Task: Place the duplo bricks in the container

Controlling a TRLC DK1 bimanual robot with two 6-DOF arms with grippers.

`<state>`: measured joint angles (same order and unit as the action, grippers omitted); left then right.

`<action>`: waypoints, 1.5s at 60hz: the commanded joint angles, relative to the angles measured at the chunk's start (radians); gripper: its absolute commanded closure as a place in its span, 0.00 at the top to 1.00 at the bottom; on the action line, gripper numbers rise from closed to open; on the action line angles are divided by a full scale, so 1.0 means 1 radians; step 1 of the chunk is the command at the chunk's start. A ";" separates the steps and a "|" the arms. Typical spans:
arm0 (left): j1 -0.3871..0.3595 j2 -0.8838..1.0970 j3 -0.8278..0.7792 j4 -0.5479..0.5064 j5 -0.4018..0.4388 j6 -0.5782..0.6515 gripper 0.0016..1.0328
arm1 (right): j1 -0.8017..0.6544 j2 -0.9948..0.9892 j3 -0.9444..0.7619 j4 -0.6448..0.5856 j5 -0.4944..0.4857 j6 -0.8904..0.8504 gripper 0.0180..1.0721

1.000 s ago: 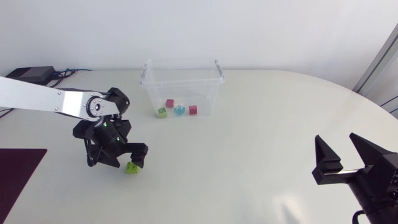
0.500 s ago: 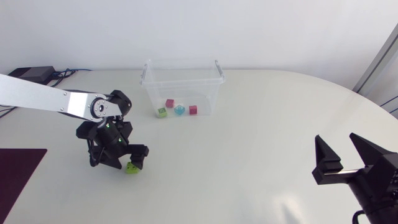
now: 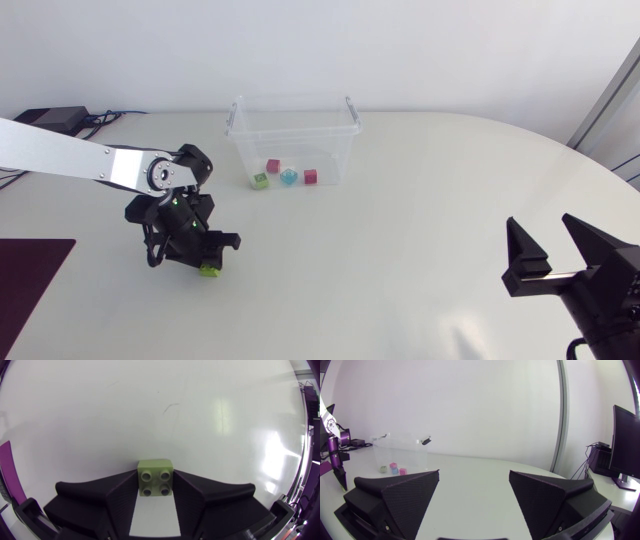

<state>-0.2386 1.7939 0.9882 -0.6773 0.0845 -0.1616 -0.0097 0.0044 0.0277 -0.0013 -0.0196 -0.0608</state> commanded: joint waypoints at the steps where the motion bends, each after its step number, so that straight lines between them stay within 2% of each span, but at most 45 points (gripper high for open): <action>1: -0.001 -0.001 -0.017 0.013 -0.003 -0.029 0.27 | -0.010 -0.007 -0.028 -0.009 -0.002 -0.019 0.96; 22: -0.042 -0.126 -0.025 0.044 -0.003 -0.004 0.27 | -0.010 -0.007 -0.028 -0.009 -0.002 -0.019 0.96; 37: -0.034 -0.277 0.004 0.045 -0.003 0.031 0.27 | -0.010 -0.007 -0.028 -0.009 -0.002 -0.019 0.96; 47: -0.048 -0.432 0.026 0.084 -0.003 0.073 0.27 | -0.010 -0.007 -0.028 -0.009 -0.002 -0.019 0.96; 58: -0.045 -0.465 0.073 0.145 -0.003 0.073 0.27 | -0.010 -0.007 -0.028 -0.009 -0.002 -0.019 0.96; 63: -0.048 -0.465 0.092 0.186 -0.003 0.071 0.27 | -0.010 -0.007 -0.028 -0.009 -0.002 -0.019 0.96; 67: -0.054 -0.475 0.084 0.277 -0.003 0.071 0.27 | -0.010 -0.007 -0.028 -0.009 -0.002 -0.019 0.96; 73: -0.061 -0.461 0.092 0.354 -0.003 0.076 0.27 | -0.010 -0.007 -0.028 -0.009 -0.002 -0.019 0.96; 90: -0.080 -0.314 0.147 0.602 -0.003 0.097 0.27 | -0.010 -0.007 -0.028 -0.009 -0.002 -0.019 0.96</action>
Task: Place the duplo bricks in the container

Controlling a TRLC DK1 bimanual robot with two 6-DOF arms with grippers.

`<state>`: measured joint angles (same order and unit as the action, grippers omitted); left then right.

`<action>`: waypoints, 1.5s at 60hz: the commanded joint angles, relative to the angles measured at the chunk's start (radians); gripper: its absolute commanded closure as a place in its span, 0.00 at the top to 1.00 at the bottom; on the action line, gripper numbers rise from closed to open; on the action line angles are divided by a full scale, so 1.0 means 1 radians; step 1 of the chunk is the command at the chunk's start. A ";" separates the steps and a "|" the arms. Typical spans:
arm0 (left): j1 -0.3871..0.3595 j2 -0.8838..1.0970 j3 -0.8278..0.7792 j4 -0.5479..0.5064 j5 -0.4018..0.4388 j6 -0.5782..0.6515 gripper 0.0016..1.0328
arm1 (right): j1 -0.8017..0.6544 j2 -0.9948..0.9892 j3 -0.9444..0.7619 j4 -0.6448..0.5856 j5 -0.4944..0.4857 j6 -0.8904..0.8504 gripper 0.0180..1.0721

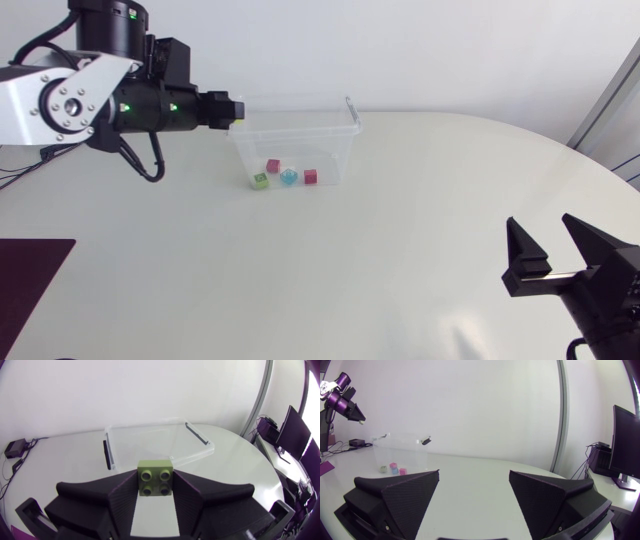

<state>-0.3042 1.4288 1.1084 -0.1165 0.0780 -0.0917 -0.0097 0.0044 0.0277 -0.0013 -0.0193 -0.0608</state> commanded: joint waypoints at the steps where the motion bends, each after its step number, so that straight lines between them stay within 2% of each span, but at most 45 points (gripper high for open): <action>1: -0.018 0.064 0.027 0.075 0.003 0.030 0.27 | -0.010 -0.007 -0.028 -0.009 -0.002 -0.019 0.96; 6: -0.018 0.114 0.053 0.121 0.003 0.033 0.27 | -0.010 -0.007 -0.028 -0.009 -0.002 -0.019 0.96; 27: -0.023 0.344 0.323 0.133 0.008 0.032 0.28 | -0.010 -0.007 -0.028 -0.009 -0.002 -0.019 0.96; 43: -0.050 0.484 0.416 0.213 0.005 0.030 0.30 | -0.010 -0.007 -0.028 -0.009 -0.002 -0.019 0.96; 45: -0.050 0.499 0.432 0.222 0.005 0.030 0.34 | -0.010 -0.007 -0.028 -0.009 -0.002 -0.019 0.96; 46: -0.052 0.509 0.441 0.224 0.003 0.030 0.40 | -0.010 -0.007 -0.028 -0.009 -0.002 -0.019 0.96; 49: -0.050 0.529 0.459 0.225 -0.018 0.030 0.77 | -0.010 -0.007 -0.028 -0.009 -0.002 -0.019 0.96; 50: -0.050 0.532 0.461 0.227 -0.026 0.032 0.83 | -0.010 -0.007 -0.028 -0.009 -0.002 -0.019 0.96; 51: -0.050 0.538 0.464 0.232 -0.050 0.033 0.98 | -0.010 -0.007 -0.028 -0.009 -0.002 -0.019 0.96; 62: -0.013 0.513 0.432 0.261 -0.073 0.038 0.97 | -0.010 -0.007 -0.028 -0.009 -0.002 -0.019 0.96; 73: 0.051 0.401 0.346 0.291 -0.073 0.053 0.97 | -0.010 -0.007 -0.028 -0.009 -0.002 -0.019 0.96; 90: 0.158 0.171 0.107 0.402 -0.095 0.107 0.97 | -0.010 -0.007 -0.028 -0.009 -0.002 -0.019 0.96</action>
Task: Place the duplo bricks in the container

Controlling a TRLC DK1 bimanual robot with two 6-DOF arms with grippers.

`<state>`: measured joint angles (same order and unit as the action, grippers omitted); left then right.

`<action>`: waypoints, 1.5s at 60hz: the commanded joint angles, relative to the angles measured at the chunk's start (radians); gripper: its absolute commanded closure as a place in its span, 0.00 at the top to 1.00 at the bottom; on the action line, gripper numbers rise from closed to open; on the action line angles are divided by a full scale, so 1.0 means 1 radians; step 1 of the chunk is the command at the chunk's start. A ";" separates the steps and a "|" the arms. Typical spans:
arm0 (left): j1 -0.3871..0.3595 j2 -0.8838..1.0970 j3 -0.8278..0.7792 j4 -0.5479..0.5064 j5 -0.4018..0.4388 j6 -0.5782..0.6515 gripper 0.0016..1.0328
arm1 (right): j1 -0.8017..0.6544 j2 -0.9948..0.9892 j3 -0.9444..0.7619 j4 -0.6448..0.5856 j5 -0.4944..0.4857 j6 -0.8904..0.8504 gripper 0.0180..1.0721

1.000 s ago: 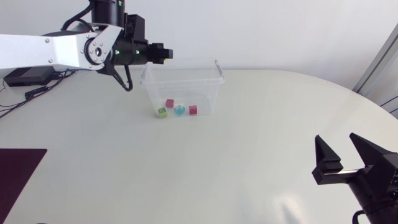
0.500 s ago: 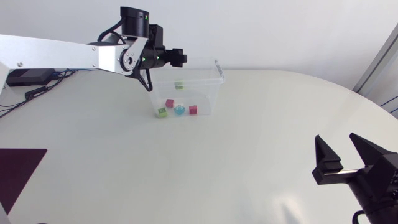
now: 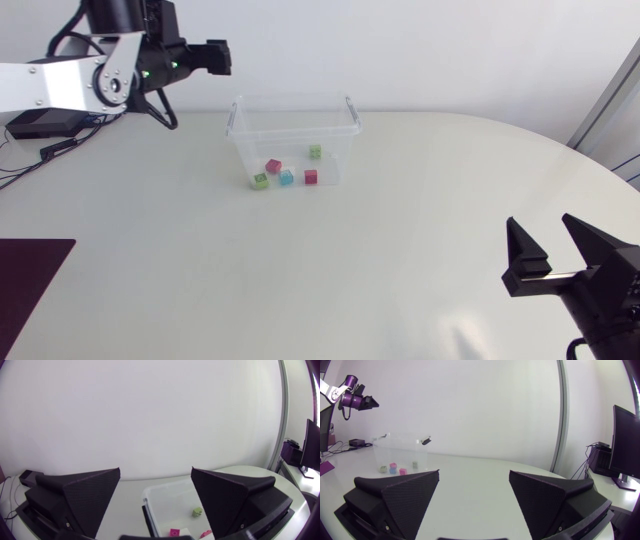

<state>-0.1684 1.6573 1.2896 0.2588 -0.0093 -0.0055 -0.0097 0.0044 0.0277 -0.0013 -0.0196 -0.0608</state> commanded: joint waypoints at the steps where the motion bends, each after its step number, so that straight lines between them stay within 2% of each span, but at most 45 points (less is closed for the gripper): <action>1: 0.029 -0.067 -0.085 0.031 -0.008 0.022 0.97 | -0.010 -0.007 -0.028 -0.009 -0.002 -0.019 0.96; 26: 0.159 -0.309 -0.358 0.169 -0.027 0.070 0.97 | -0.010 -0.007 -0.028 -0.009 -0.002 -0.019 0.96; 45: 0.225 -0.522 -0.587 0.177 -0.026 0.071 0.97 | -0.010 -0.007 -0.028 -0.009 -0.002 -0.019 0.96; 55: 0.257 -0.619 -0.685 0.220 -0.027 0.082 0.97 | -0.010 -0.007 -0.028 -0.009 -0.002 -0.019 0.96; 90: 0.245 -1.151 -1.096 0.212 -0.026 0.104 0.97 | -0.010 -0.007 -0.028 -0.009 -0.002 -0.019 0.96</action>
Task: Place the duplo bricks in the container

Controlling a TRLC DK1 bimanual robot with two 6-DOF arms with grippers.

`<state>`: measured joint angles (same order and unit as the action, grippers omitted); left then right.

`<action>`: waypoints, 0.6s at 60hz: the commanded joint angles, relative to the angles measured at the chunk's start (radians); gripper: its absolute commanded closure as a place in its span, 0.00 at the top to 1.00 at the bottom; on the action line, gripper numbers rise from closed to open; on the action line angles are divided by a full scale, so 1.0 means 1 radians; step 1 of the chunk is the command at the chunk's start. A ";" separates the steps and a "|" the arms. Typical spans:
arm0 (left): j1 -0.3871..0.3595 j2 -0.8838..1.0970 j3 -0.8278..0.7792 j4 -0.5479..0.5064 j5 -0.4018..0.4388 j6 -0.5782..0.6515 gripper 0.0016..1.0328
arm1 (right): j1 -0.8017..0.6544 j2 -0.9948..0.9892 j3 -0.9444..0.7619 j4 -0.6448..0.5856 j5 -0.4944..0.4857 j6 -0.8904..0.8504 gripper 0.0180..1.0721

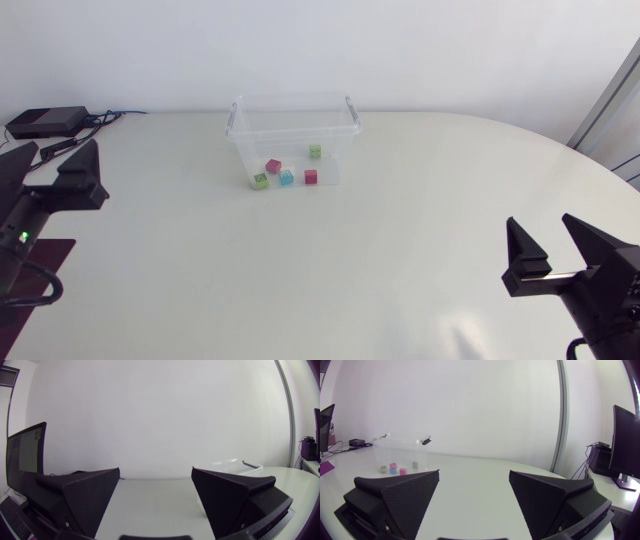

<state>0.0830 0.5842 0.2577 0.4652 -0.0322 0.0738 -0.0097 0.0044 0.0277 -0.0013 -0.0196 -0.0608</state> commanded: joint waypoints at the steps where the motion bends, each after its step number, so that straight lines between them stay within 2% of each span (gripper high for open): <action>1: -0.007 -0.089 -0.070 0.002 -0.001 0.025 0.97 | -0.010 -0.007 -0.028 -0.009 -0.002 -0.018 0.96; 36: -0.055 -0.401 -0.188 -0.292 0.020 -0.037 0.96 | 0.002 -0.006 -0.028 -0.003 0.012 0.031 0.96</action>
<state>0.0376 0.2218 0.1047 0.1936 -0.0238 0.0631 -0.0086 0.0044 0.0277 -0.0010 -0.0147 -0.0517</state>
